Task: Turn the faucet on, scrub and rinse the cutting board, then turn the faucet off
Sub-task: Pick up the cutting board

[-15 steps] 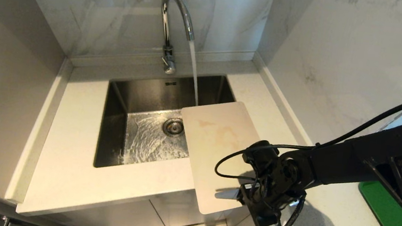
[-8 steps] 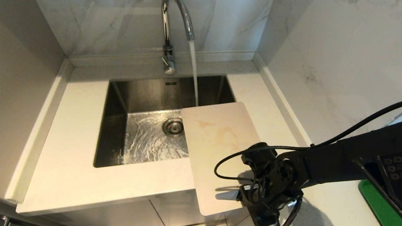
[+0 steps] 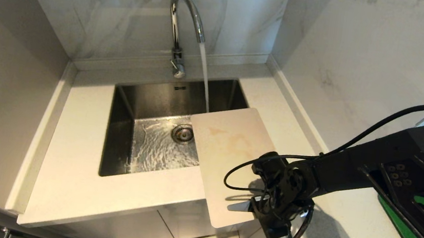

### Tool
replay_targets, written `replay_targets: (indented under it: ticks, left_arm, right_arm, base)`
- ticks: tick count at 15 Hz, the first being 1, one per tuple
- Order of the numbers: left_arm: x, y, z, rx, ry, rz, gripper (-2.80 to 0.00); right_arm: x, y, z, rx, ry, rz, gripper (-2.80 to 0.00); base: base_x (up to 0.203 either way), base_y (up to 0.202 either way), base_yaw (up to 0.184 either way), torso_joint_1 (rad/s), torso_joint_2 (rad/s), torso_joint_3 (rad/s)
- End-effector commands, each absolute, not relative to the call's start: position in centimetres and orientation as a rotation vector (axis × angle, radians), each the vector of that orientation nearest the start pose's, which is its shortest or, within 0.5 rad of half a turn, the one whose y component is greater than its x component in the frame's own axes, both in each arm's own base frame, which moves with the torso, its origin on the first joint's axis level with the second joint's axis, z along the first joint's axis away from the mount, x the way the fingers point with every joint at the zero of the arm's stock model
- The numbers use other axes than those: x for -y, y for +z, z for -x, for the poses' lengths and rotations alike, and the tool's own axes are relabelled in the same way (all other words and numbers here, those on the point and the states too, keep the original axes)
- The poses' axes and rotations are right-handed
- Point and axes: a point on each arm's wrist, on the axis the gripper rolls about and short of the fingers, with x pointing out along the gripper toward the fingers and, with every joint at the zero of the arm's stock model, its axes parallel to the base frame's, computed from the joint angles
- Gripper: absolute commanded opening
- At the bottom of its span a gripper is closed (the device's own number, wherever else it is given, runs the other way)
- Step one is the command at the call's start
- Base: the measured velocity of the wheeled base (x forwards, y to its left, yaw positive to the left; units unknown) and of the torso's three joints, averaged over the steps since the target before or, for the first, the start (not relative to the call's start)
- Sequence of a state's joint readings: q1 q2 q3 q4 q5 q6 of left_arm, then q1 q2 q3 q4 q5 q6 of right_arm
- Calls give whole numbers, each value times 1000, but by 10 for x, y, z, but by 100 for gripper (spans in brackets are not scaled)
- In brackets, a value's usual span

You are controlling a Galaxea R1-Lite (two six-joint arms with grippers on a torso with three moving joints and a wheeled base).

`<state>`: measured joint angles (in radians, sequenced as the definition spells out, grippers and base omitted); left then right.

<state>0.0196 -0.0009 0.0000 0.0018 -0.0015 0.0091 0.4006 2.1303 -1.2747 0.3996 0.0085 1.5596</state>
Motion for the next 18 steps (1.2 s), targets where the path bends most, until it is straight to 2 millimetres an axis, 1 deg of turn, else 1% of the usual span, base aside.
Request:
replay_targets:
  ticks: [1, 6, 17, 18]
  left_arm:
    - [0, 74, 23, 0, 18, -9, -280]
    - [0, 74, 23, 0, 18, -9, -280]
    - [0, 74, 23, 1, 18, -9, -280]
    - [0, 74, 23, 0, 18, -9, -280]
  right_arm:
    - [-143, 67, -336, -1204, -674, -1081, 0]
    - [-145, 59, -341, -1209, -684, -1057, 0]
    - [-146, 58, -344, -1186, -690, -1049, 0]
    - [-146, 58, -344, -1183, -692, -1046, -280]
  base:
    - [0, 0, 0, 0, 0, 0]
    - [0, 0, 0, 0, 0, 0]
    - [0, 0, 0, 0, 0, 0]
    - [0, 0, 0, 0, 0, 0]
